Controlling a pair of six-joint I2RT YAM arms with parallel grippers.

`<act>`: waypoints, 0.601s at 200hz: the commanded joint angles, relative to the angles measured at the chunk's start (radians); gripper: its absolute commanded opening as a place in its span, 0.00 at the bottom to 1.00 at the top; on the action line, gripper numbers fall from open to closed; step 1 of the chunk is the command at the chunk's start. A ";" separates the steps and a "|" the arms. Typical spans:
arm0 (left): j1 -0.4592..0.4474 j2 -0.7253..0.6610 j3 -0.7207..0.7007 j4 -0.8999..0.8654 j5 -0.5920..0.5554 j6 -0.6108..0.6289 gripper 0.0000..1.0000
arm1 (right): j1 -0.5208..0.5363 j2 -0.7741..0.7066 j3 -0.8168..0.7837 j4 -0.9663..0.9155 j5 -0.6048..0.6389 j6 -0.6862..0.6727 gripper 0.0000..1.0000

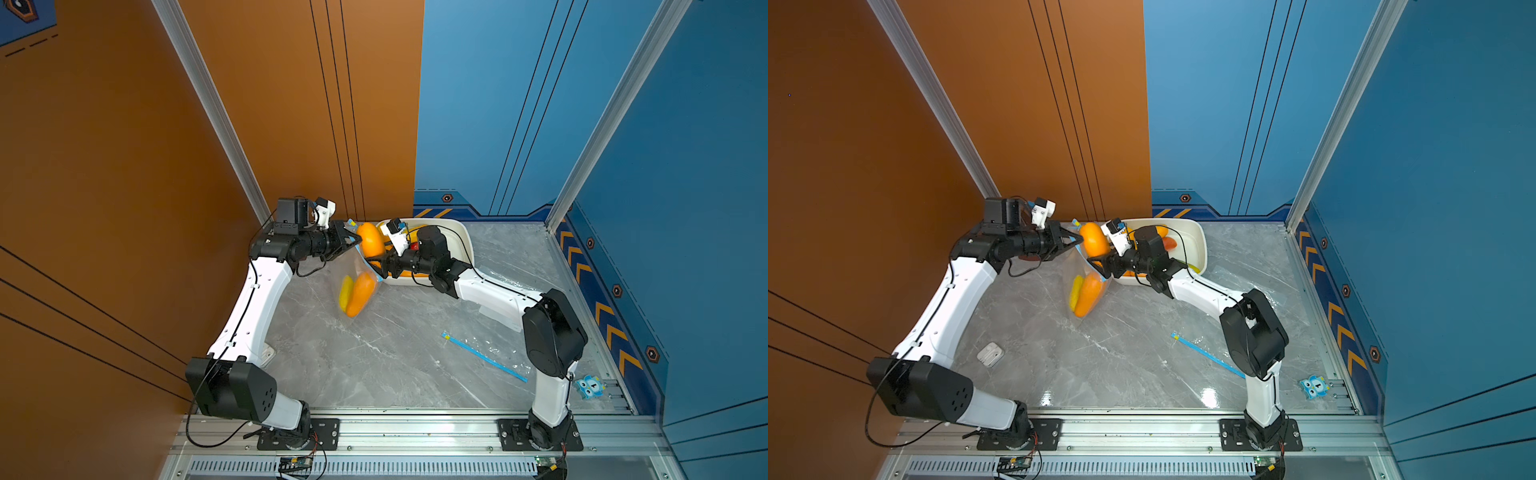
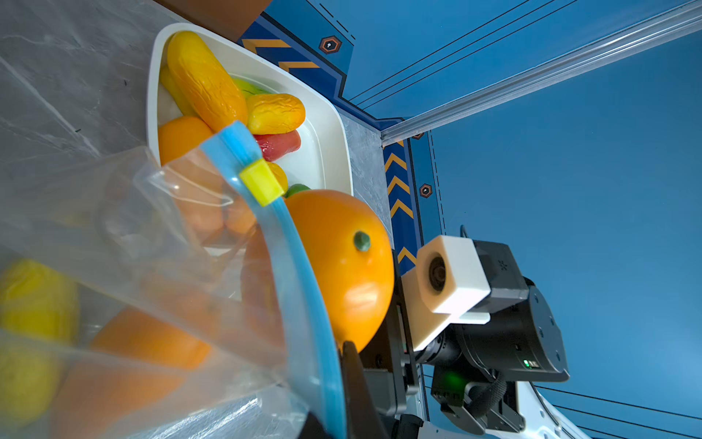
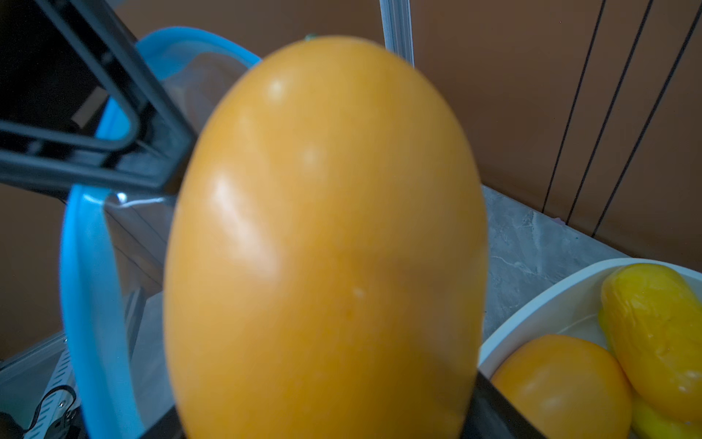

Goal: Place the mango in a zip-top bag and seal the zipper
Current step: Place the mango in the zipper food storage bag.

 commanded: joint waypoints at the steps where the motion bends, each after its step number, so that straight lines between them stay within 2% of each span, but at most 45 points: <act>1: 0.011 -0.025 -0.012 0.060 0.060 0.005 0.00 | 0.039 0.042 0.146 -0.383 -0.033 -0.225 0.75; 16: 0.019 -0.030 -0.030 0.060 0.046 0.006 0.00 | 0.050 0.060 0.234 -0.557 0.029 -0.299 0.73; 42: 0.028 -0.032 -0.040 0.060 0.031 0.017 0.00 | 0.050 0.056 0.271 -0.723 0.004 -0.407 0.72; 51: 0.031 -0.030 -0.042 0.060 0.031 0.018 0.00 | 0.050 0.061 0.329 -0.802 0.024 -0.447 0.72; 86: 0.035 -0.030 -0.060 0.060 0.031 0.039 0.00 | 0.031 0.012 0.360 -0.918 0.066 -0.541 0.71; 120: 0.014 -0.016 -0.083 0.059 0.030 0.070 0.00 | 0.051 0.053 0.560 -1.171 0.144 -0.623 0.71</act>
